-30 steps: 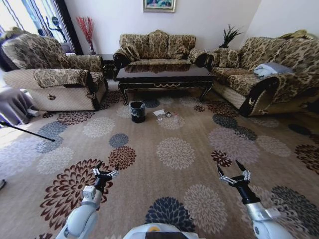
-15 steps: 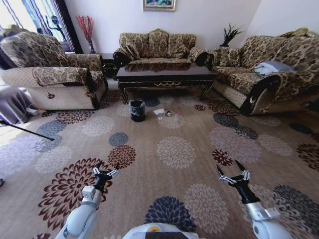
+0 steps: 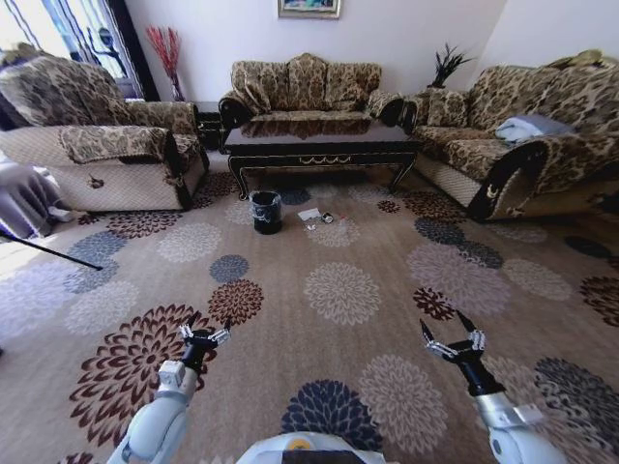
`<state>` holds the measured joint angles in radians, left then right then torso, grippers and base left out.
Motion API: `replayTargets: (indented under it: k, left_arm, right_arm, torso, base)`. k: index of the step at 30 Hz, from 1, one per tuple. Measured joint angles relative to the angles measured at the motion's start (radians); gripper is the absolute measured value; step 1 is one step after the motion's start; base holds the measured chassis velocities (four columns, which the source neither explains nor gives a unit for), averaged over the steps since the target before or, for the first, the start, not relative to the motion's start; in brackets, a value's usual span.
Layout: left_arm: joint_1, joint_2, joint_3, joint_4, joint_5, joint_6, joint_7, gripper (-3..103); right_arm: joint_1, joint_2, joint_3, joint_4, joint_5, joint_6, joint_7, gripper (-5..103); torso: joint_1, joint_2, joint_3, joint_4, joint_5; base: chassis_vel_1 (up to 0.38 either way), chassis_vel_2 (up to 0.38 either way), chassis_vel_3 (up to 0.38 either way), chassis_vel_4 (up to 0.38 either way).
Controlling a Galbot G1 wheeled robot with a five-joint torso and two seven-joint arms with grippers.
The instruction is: Move to the front of the table and pick up the trash from the floor, then place it into the trash bin.
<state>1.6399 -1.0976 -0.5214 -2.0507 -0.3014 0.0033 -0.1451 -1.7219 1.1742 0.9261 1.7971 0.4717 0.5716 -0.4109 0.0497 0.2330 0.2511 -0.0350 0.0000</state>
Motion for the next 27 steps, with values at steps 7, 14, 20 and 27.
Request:
replayTargets:
  k: [7,14,20,27]
  left_arm:
    - [0.001,-0.001,0.000,0.002,0.002,-0.001,0.000,100]
    - [0.001,-0.006,0.000,0.004,0.006,-0.001,0.000,100]
    - [0.003,-0.008,0.000,0.004,0.008,-0.001,0.000,100]
    - [0.002,-0.006,0.001,0.005,0.008,-0.001,0.000,100]
  right_arm:
    - [-0.004,0.003,0.000,0.001,0.000,0.000,-0.003,100]
    - [-0.007,0.004,0.001,0.002,-0.001,0.000,-0.006,100]
    - [-0.007,0.004,0.001,0.004,-0.001,0.000,-0.005,100]
    - [-0.008,-0.002,0.001,0.007,-0.001,-0.003,-0.004,100]
  torso:
    - [-0.009,-0.031,-0.022,0.0000,0.0000]
    - [-0.016,-0.060,-0.044,0.0000,0.0000]
    - [-0.021,-0.080,-0.059,0.0000,0.0000]
    - [-0.026,-0.110,-0.084,0.0000,0.0000]
  base:
    - [0.000,0.000,0.000,0.000]
    - [0.000,0.000,0.000,0.000]
    - [0.000,0.000,0.000,0.000]
    - [0.000,0.000,0.000,0.000]
